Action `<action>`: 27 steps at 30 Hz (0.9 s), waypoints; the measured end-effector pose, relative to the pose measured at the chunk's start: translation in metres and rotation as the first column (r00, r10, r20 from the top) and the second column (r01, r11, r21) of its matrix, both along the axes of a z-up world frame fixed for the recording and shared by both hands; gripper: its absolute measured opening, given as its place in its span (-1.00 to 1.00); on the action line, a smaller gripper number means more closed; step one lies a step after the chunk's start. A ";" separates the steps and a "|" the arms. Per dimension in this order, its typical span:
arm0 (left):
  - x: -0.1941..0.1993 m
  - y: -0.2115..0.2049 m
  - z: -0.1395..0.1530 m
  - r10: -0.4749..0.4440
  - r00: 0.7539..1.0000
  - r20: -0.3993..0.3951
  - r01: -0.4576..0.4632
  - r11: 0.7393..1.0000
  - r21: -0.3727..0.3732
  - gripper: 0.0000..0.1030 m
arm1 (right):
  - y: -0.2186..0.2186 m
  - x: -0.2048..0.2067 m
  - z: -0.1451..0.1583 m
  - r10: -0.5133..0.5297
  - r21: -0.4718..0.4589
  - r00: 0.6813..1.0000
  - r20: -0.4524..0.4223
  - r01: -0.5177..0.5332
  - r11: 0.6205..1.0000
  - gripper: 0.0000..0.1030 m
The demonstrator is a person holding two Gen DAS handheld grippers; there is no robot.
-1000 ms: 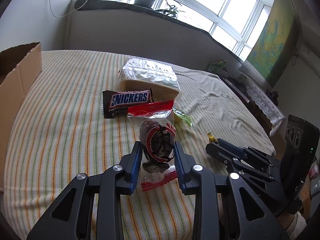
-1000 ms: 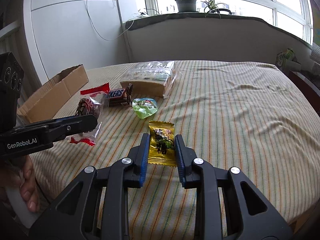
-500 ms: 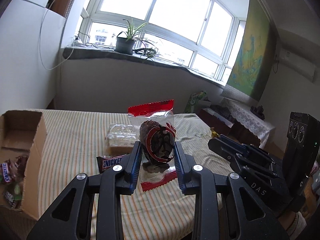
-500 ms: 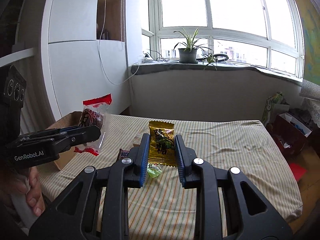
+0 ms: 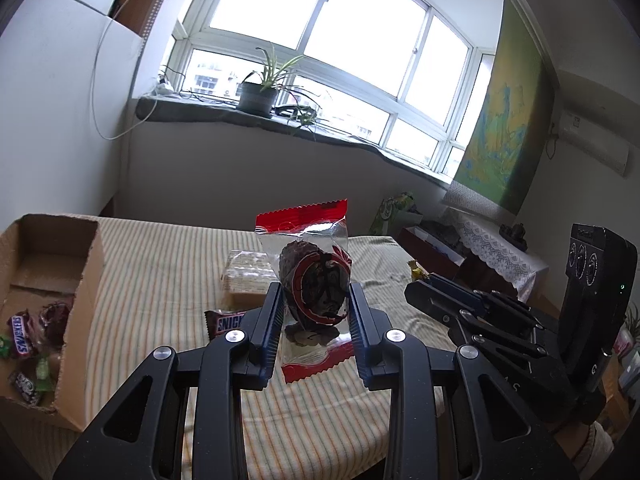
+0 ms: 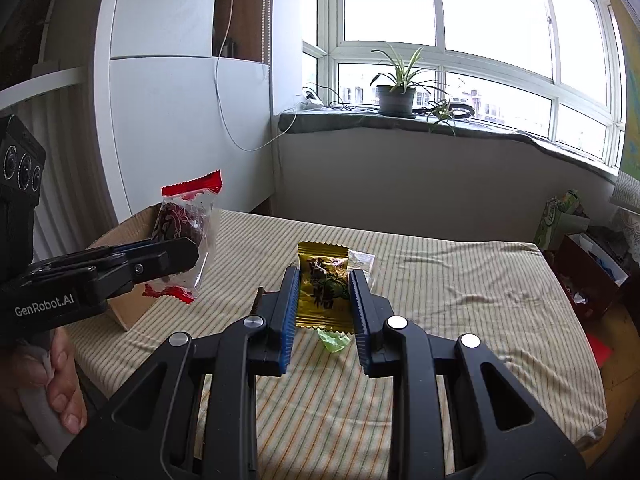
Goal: Organize snacks
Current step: 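Carry the red bag and yellow packet into the box and open both tools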
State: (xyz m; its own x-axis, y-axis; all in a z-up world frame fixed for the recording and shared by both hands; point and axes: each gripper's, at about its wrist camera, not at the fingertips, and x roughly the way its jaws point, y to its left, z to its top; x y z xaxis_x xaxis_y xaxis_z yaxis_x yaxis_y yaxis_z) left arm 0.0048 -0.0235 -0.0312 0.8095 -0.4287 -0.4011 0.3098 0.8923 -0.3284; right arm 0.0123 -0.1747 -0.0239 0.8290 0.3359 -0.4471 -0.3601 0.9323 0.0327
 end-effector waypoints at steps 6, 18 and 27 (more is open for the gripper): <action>-0.008 0.050 -0.008 0.090 0.996 -0.004 -0.091 0.995 -0.035 -0.42 | 0.068 0.007 0.002 0.110 -0.045 0.994 -0.009 -0.111 0.993 -0.50; -0.045 0.186 -0.022 0.391 0.920 -0.024 -0.392 0.919 -0.052 -0.42 | 0.225 0.008 0.002 0.408 -0.070 0.913 -0.012 -0.407 0.911 -0.50; -0.052 0.221 -0.022 0.466 0.884 -0.026 -0.467 0.883 -0.043 -0.42 | 0.259 0.027 -0.001 0.462 -0.070 0.886 -0.021 -0.463 0.884 -0.50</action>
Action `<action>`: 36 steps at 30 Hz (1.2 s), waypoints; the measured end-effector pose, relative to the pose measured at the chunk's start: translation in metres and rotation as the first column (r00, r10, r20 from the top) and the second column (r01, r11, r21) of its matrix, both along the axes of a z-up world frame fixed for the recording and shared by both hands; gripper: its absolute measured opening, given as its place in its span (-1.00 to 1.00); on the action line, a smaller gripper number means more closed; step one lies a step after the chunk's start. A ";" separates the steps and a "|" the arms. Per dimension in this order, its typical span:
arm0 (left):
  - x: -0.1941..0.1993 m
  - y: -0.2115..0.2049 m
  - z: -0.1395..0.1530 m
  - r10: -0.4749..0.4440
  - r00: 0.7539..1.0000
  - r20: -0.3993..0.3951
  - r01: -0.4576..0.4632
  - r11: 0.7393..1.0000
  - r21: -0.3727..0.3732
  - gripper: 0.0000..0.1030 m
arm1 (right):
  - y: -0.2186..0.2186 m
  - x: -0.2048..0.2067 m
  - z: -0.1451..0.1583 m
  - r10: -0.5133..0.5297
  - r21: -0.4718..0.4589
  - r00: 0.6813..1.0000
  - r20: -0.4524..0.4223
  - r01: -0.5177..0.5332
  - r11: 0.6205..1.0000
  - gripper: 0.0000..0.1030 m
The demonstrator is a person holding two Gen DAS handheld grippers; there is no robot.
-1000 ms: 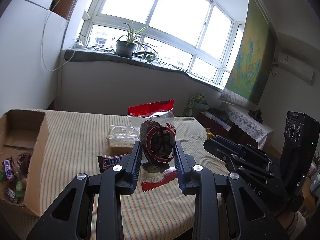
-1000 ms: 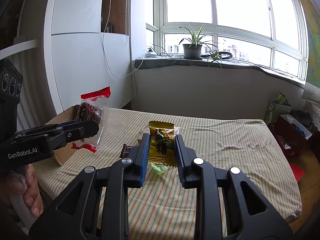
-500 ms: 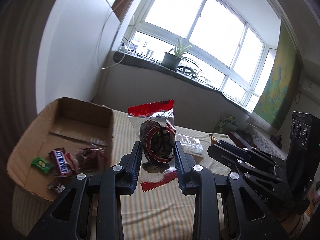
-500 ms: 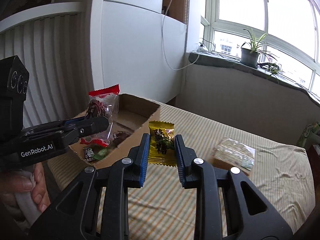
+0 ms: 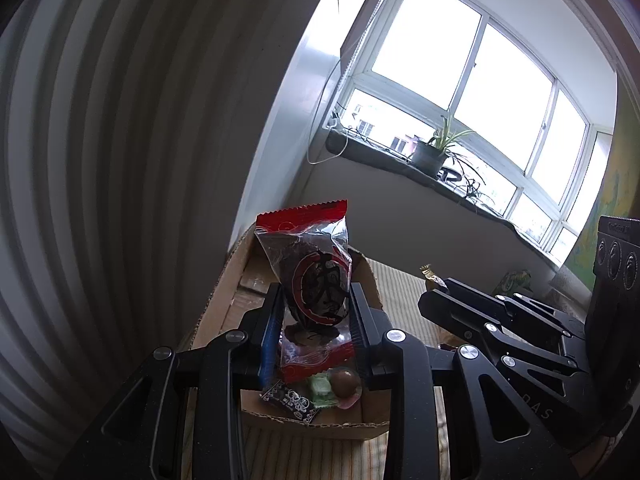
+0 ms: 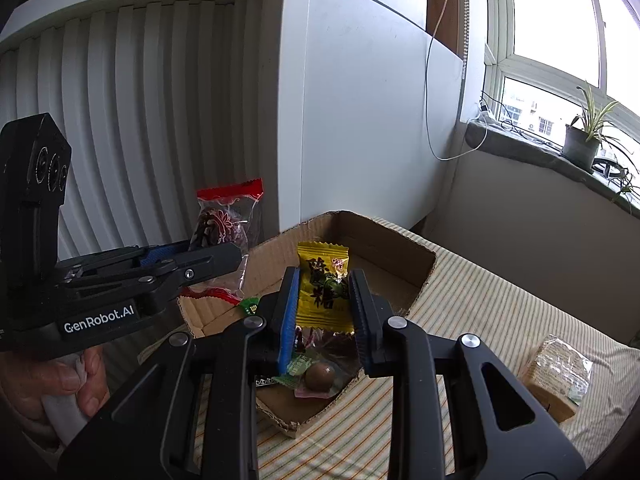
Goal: Organize snacks
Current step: 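Carry the red bag and yellow packet into the box and open both tools, then move both open tools back over the Snickers bar and jelly pouch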
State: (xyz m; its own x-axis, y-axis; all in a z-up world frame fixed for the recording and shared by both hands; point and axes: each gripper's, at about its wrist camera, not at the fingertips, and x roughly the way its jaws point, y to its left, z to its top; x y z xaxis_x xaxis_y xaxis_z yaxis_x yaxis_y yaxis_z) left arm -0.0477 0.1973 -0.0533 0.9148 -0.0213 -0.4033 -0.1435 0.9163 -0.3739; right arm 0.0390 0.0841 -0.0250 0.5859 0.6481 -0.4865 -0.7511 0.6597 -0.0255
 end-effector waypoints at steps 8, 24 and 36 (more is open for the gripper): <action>0.026 -0.002 -0.018 -0.016 0.997 -0.069 0.015 1.000 -0.012 -0.41 | 0.018 0.026 -0.025 0.018 -0.025 0.997 -0.068 -0.020 0.999 -0.50; 0.026 0.023 -0.024 0.078 0.992 -0.103 -0.083 0.995 -0.052 0.35 | 0.013 0.030 -0.037 0.012 -0.016 0.995 -0.095 -0.013 1.000 -0.31; 0.020 0.002 -0.003 0.073 0.993 -0.090 -0.073 0.997 -0.004 0.35 | -0.023 0.014 -0.026 -0.007 0.049 0.996 -0.087 0.011 0.999 -0.30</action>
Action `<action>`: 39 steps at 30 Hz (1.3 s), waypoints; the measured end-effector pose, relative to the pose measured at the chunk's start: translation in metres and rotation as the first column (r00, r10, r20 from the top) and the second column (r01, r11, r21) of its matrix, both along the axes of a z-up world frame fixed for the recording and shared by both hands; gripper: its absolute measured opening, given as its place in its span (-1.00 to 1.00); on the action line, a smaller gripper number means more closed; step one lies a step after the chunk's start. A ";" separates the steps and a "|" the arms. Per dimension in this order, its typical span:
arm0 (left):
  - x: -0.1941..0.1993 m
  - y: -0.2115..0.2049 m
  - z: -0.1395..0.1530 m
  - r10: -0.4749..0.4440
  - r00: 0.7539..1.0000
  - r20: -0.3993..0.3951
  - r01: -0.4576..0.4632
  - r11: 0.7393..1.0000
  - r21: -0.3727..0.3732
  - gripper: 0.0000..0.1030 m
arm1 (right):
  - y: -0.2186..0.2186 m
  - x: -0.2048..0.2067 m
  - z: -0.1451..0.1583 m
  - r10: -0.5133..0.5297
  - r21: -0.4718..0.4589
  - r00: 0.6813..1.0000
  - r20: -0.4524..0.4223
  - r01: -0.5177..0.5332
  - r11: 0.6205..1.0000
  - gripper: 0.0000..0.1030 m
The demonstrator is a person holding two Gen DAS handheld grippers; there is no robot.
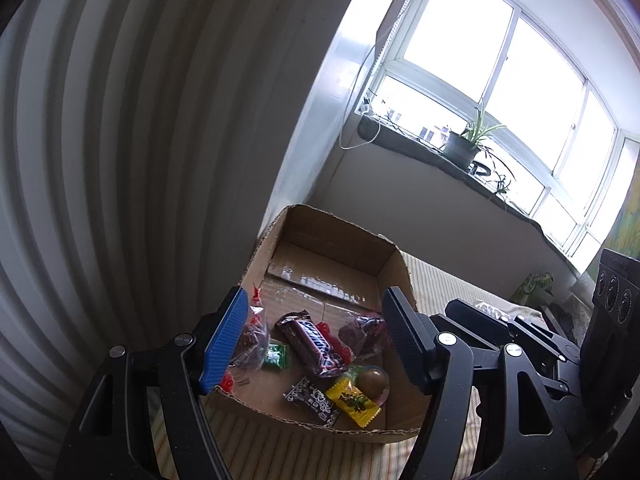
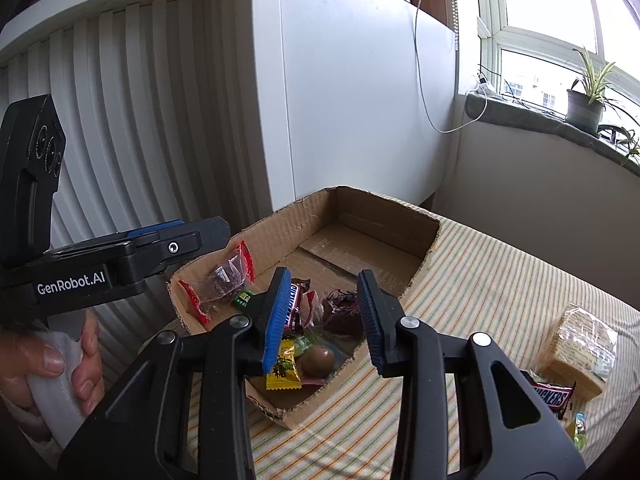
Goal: Organize snacks
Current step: 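Move both open tools back over the Snickers bar and jelly pouch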
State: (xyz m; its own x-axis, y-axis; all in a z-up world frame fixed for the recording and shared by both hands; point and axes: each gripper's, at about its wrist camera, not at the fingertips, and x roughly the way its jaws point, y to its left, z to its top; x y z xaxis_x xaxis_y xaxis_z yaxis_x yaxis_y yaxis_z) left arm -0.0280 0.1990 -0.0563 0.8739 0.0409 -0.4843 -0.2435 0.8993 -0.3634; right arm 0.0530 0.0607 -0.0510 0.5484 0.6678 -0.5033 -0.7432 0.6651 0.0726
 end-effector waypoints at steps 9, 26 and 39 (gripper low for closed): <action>0.022 -0.060 0.015 -0.103 0.995 -0.017 0.104 0.991 0.079 0.35 | -0.091 0.004 -0.003 -0.151 0.072 0.988 -0.013 0.151 0.986 0.11; 0.058 -0.210 0.026 -0.454 0.890 -0.029 0.451 0.873 0.186 0.43 | -0.293 -0.013 -0.009 -0.583 0.077 0.811 -0.049 0.585 0.808 1.00; 0.065 -0.216 0.035 -0.437 0.899 -0.025 0.430 0.869 0.245 0.58 | -0.272 -0.001 -0.019 -0.553 -0.026 0.832 -0.047 0.552 0.833 1.00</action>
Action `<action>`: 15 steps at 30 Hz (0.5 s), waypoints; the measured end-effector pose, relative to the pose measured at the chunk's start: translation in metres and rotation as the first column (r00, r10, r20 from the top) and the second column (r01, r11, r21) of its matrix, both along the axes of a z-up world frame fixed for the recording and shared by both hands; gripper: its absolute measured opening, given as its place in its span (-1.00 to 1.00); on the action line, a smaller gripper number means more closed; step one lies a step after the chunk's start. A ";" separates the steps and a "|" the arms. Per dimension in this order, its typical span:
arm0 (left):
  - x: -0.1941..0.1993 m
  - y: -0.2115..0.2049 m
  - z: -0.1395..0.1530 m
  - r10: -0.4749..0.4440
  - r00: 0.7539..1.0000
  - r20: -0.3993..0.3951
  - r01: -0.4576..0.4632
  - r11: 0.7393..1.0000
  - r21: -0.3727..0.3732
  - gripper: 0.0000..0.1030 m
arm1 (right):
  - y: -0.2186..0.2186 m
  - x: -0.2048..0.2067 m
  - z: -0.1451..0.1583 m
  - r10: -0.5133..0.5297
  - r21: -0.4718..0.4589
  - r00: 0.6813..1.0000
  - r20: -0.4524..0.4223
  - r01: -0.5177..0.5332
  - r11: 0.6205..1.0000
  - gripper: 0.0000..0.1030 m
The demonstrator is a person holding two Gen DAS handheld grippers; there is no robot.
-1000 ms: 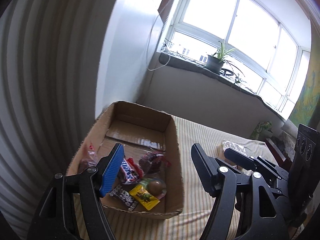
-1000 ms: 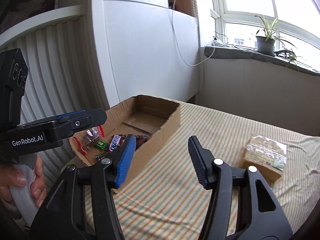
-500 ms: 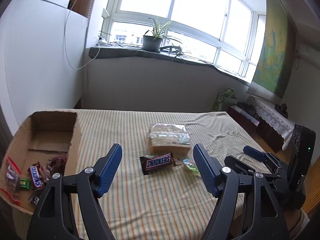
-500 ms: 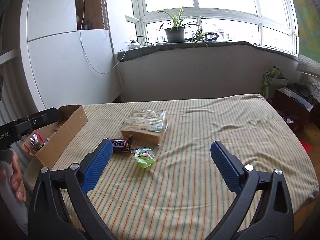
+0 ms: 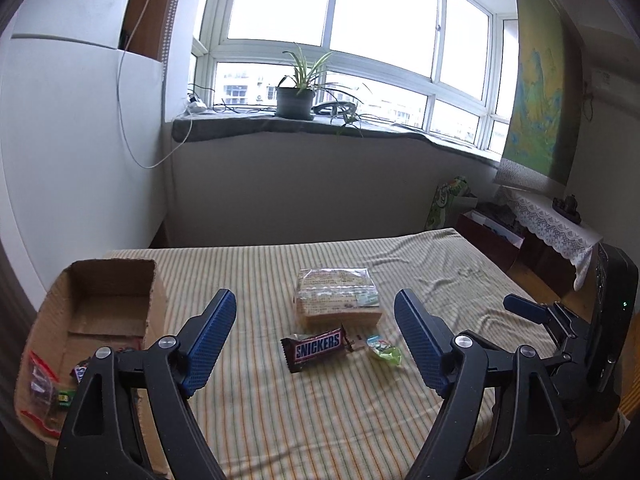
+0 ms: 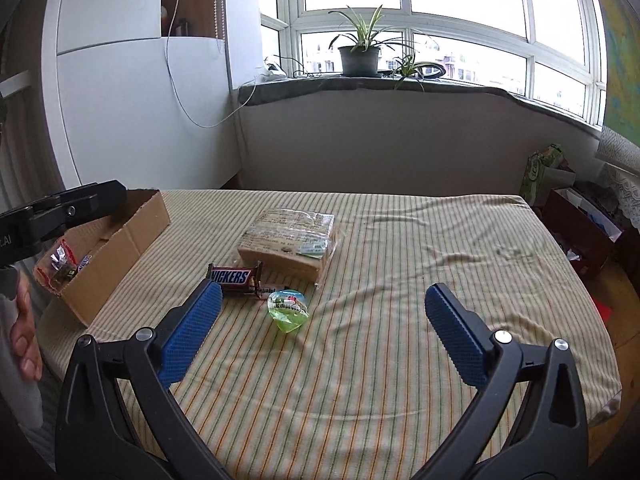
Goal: Organize snacks
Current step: 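Move both open tools back over the Snickers bar and jelly pouch, then grasp the Snickers bar with the left tool while the right tool grasps the green jelly pouch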
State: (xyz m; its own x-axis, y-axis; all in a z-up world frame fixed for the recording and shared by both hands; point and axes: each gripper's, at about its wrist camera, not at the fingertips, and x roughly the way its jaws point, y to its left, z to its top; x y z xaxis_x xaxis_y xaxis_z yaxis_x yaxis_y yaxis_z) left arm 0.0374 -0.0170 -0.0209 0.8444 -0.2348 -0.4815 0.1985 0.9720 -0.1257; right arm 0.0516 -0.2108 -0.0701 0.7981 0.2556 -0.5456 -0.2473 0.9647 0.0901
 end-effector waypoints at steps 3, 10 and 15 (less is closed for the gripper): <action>0.013 -0.005 -0.016 -0.018 0.998 -0.055 0.017 1.000 -0.018 0.59 | 0.005 0.011 -0.017 0.014 -0.038 0.998 -0.055 -0.017 0.999 1.00; 0.044 -0.015 -0.066 -0.034 0.978 -0.205 0.025 0.999 -0.046 0.58 | 0.015 0.025 -0.059 0.052 -0.063 0.985 -0.165 -0.063 0.996 1.00; 0.054 -0.017 -0.101 -0.032 0.951 -0.307 0.013 0.998 -0.065 0.58 | 0.017 0.028 -0.075 0.063 -0.061 0.977 -0.202 -0.076 0.995 1.00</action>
State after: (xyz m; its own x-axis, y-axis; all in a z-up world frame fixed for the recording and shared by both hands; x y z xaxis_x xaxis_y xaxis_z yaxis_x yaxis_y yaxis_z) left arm 0.0918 -0.0336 -0.1223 0.6513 -0.2892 -0.7015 0.1628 0.9562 -0.2431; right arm 0.0800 -0.1942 -0.1456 0.6531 0.2634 -0.7100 -0.2976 0.9514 0.0791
